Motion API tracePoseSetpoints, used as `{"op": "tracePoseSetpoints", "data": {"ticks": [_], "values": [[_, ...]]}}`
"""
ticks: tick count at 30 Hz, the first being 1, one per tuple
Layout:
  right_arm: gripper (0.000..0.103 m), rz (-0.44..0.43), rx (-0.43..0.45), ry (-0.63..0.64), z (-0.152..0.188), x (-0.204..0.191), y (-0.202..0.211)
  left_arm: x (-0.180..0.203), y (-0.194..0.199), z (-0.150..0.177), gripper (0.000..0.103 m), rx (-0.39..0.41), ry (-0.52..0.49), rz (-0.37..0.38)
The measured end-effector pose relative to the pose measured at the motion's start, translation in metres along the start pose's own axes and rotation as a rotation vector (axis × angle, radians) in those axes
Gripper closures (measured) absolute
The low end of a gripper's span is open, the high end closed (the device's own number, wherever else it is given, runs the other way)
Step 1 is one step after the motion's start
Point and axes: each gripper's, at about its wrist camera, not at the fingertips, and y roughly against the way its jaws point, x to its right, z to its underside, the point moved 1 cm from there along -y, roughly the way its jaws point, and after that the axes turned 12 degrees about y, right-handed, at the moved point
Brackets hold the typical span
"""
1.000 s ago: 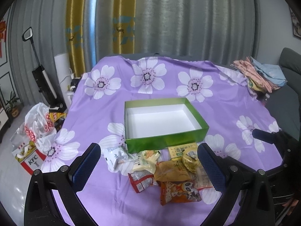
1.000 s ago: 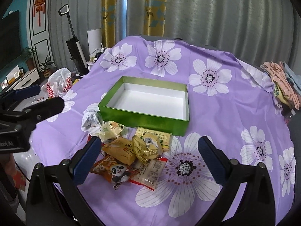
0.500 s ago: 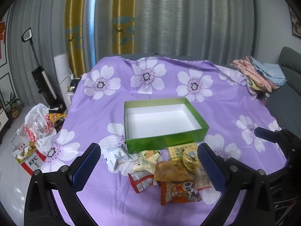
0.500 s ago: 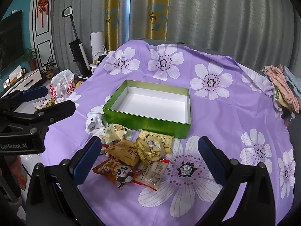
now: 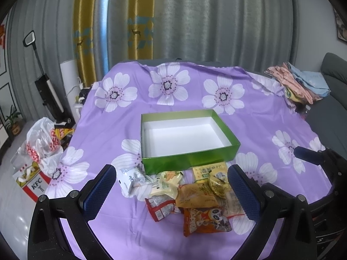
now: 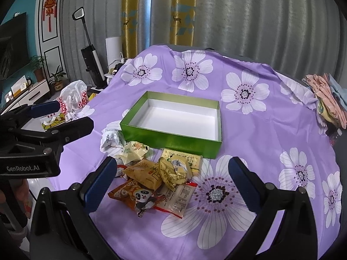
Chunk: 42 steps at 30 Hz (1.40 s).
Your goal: Organize snacks
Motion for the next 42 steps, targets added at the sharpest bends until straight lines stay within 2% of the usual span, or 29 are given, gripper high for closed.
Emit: {"op": "tracePoseSetpoints", "data": {"ticks": [15, 28, 36, 42], "values": [[0.0, -0.003, -0.003, -0.006, 0.004, 0.002, -0.002, 0.002, -0.003, 0.005, 0.001, -0.01, -0.009, -0.002], [0.0, -0.012, -0.018, -0.034, 0.013, 0.009, -0.011, 0.007, -0.024, 0.012, 0.001, -0.051, -0.028, -0.013], [0.0, -0.031, -0.042, -0.06, 0.024, 0.015, -0.023, 0.007, -0.041, 0.016, 0.001, -0.113, -0.021, -0.009], [0.0, -0.079, -0.069, -0.084, 0.04, 0.016, -0.039, 0.001, -0.062, 0.03, 0.001, -0.211, 0.021, 0.046]]}}
